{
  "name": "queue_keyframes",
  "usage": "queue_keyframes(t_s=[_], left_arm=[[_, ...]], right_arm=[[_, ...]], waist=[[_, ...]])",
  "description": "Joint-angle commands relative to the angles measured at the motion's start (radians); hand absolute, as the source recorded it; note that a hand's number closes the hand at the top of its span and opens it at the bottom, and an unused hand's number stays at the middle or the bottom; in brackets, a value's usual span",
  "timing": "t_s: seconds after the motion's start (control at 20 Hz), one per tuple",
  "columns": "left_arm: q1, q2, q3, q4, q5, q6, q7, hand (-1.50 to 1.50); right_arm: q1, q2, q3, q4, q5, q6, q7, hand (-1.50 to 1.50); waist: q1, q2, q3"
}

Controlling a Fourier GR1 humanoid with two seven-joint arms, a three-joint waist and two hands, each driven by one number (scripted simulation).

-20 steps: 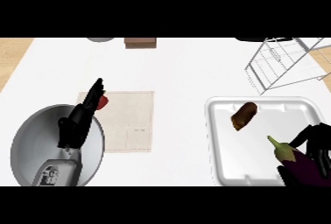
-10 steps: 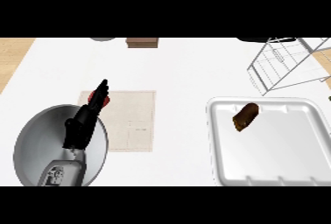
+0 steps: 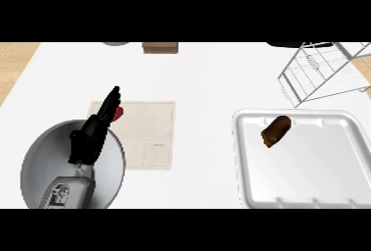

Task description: Pick the eggplant from the tray and place it in the tiered shelf

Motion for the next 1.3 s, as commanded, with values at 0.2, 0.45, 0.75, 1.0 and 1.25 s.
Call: queue_keyframes(t_s=[0.2, 0.45, 0.75, 1.0, 1.25], left_arm=[[0.004, -0.045, -0.033, -0.015, -0.039, 0.046, 0.02, 0.0], [-0.006, 0.005, 0.002, -0.023, -0.001, -0.017, 0.032, 0.0], [-0.023, 0.004, 0.014, 0.029, -0.001, -0.017, -0.015, 0.0], [-0.03, 0.001, 0.007, 0.018, -0.011, -0.012, -0.001, 0.0], [-0.029, -0.01, 0.027, 0.06, -0.01, 0.01, -0.041, 0.0]], right_arm=[[-0.119, -0.058, 0.012, 0.205, 0.09, -0.084, -0.085, 1.5], [-0.221, -0.115, 0.037, 0.408, 0.136, -0.128, -0.185, 1.5], [-0.267, -0.122, 0.113, 0.492, 0.25, -0.216, -0.294, 1.5], [-0.335, -0.085, 0.161, 0.735, 0.355, -0.36, -0.415, 1.5], [-0.343, -0.066, 0.183, 0.814, 0.385, -0.447, -0.585, 1.5]], waist=[[0.0, 0.0, 0.001], [0.006, 0.001, 0.001], [0.004, 0.001, 0.0], [0.015, 0.005, 0.001], [0.006, 0.004, 0.001]])
